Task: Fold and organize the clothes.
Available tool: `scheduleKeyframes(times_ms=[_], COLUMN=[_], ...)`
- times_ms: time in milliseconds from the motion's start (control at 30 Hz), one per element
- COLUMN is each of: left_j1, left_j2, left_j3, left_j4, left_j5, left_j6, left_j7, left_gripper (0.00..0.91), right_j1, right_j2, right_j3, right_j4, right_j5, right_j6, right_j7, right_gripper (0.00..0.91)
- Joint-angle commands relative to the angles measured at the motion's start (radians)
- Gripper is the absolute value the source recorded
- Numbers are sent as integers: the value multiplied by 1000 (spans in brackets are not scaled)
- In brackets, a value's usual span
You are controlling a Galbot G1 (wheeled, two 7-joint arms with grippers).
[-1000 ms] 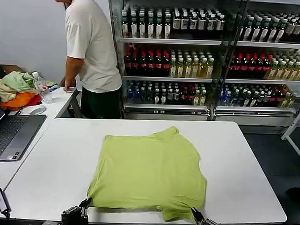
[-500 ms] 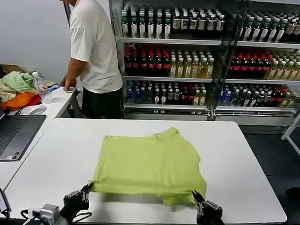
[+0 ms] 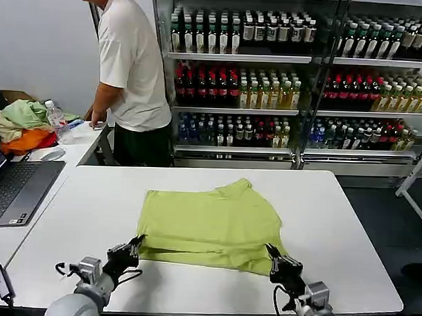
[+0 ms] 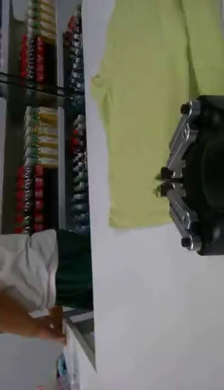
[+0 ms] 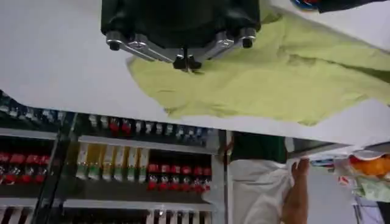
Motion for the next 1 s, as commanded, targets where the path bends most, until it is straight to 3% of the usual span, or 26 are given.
scheduleKeyframes(times_ms=[33,300,333,367,400,700,1000], left_j1=[-137,-169,-171,-173,-174,-165,-52], left_j2=[0,-14,-15,-15,-16,1,43], left_j3=[55,83,86,89,91,75,-10], left_j4=[123,172,175,180,182,188,-3], left_j5=[-3,13,15,20,23,39,-49], left_j6=[-4,-8,-10,-14,-16,1,17], left_j7=[22,36,36,35,33,5,-29], left_gripper=[40,50,907,907,907,907,907], right_j1=[78,91,97,100,104,102,-94], right_j2=[13,30,36,38,42,46,-18], right_j3=[-26,-35,-43,-47,-51,-33,86], right_j4=[-79,-105,-111,-114,-118,-83,66], right_j5=[10,8,1,-1,-1,-2,13], right_j6=[-7,-28,-39,-40,-39,-61,-74], right_j7=[2,3,3,3,4,22,38], right_gripper=[0,0,181,746,907,907,907])
